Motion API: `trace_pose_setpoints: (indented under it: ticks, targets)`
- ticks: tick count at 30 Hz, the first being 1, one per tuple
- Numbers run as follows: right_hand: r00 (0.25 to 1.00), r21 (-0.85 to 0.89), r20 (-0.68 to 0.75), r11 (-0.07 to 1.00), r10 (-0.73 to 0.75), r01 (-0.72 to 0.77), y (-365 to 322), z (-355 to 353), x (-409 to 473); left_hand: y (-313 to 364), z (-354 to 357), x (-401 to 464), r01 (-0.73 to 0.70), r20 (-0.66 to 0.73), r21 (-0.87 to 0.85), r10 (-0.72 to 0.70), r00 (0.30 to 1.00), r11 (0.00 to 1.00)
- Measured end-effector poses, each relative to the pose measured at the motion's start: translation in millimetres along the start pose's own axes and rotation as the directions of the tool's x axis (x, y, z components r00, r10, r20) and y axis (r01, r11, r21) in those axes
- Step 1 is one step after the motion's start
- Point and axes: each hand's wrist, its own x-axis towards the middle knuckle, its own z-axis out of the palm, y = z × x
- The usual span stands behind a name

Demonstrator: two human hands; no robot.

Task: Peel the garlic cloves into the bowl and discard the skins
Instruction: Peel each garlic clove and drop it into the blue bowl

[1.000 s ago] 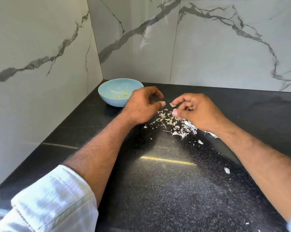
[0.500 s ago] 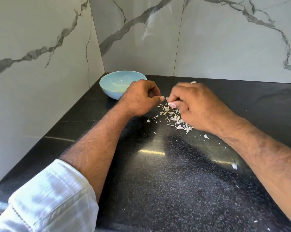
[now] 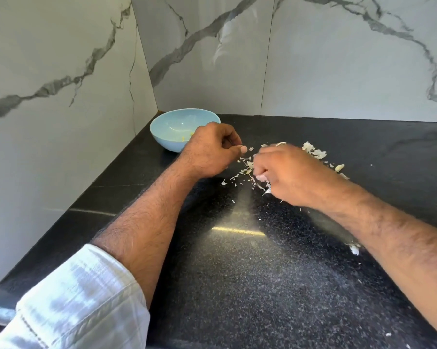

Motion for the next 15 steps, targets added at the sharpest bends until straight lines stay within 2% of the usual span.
trace_pose_setpoints:
  ticks: [1,2,4,5,7,9,12,15]
  targets:
    - [0.993,0.164,-0.078,0.984,0.085,-0.072,3,-5,0,0,0,0,0.014,0.006,-0.06,-0.013,1.0,0.998]
    - [0.974,0.357,-0.127,0.925,0.189,-0.133,7,-10,1,2,0,0,0.026,0.018,-0.13,-0.024,1.0,0.991]
    - [0.931,0.703,-0.104,0.688,0.351,-0.18,13,-17,-3,10,3,-3,0.032,0.049,-0.265,-0.02,0.999,0.964]
    - [0.921,0.806,-0.06,0.564,0.384,-0.183,15,-19,-5,14,5,-5,0.031,0.068,-0.326,-0.01,0.998,0.945]
    - [0.918,0.886,-0.01,0.429,0.397,-0.176,17,-21,-9,23,10,-10,0.032,0.109,-0.431,0.017,0.994,0.902]
    - [0.908,0.907,0.009,0.378,0.419,-0.183,21,-22,-10,29,15,-14,0.029,0.138,-0.487,0.044,0.99,0.873]
    - [0.898,0.919,0.011,0.35,0.441,-0.183,24,-22,-9,33,16,-16,0.001,0.135,-0.499,0.076,0.988,0.867]
    - [0.906,0.91,0.012,0.37,0.424,-0.186,25,-20,-7,32,14,-17,-0.033,0.099,-0.458,0.088,0.991,0.888]
